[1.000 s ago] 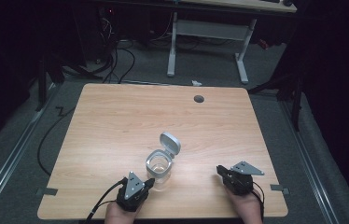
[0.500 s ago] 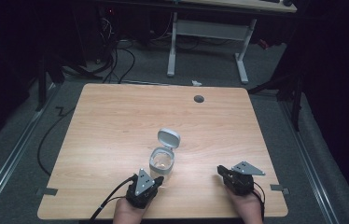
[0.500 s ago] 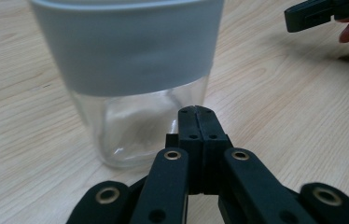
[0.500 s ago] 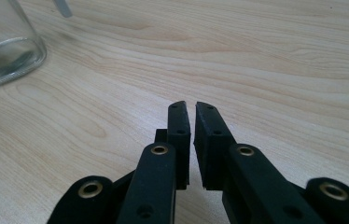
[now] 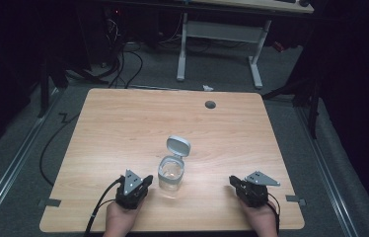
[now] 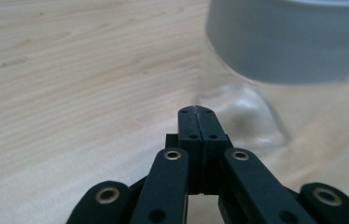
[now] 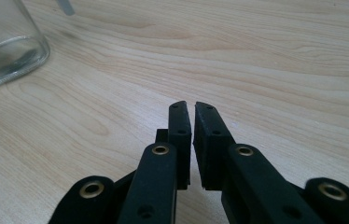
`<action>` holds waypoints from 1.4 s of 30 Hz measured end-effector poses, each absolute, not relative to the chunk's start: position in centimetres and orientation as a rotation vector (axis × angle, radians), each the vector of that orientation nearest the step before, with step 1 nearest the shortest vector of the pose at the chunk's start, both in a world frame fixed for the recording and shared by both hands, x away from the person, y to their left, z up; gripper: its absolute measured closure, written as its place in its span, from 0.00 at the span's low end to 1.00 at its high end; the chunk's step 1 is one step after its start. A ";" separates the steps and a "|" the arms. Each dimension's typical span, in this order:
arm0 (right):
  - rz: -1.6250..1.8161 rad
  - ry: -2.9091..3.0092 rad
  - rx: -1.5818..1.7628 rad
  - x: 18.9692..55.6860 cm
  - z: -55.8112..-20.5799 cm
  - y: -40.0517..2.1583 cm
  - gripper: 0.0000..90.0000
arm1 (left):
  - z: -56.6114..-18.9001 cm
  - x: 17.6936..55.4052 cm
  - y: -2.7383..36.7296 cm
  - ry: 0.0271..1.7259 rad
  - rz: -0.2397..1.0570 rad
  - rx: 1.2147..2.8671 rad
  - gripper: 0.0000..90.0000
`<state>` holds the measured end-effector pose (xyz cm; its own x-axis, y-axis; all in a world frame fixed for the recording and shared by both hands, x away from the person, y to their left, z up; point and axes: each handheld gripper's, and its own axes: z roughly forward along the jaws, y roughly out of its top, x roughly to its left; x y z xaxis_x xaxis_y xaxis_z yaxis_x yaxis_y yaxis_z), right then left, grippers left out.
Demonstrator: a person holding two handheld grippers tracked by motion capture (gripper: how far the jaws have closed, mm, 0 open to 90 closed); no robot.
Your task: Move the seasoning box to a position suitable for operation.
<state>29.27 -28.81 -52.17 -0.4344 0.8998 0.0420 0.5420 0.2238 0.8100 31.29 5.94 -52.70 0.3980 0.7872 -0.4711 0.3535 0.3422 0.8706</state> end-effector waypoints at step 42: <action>1.094 2.029 1.355 29.8 -51.7 -27.2 0.93 | -53.3 28.2 5.5 1.152 0.315 1.287 0.99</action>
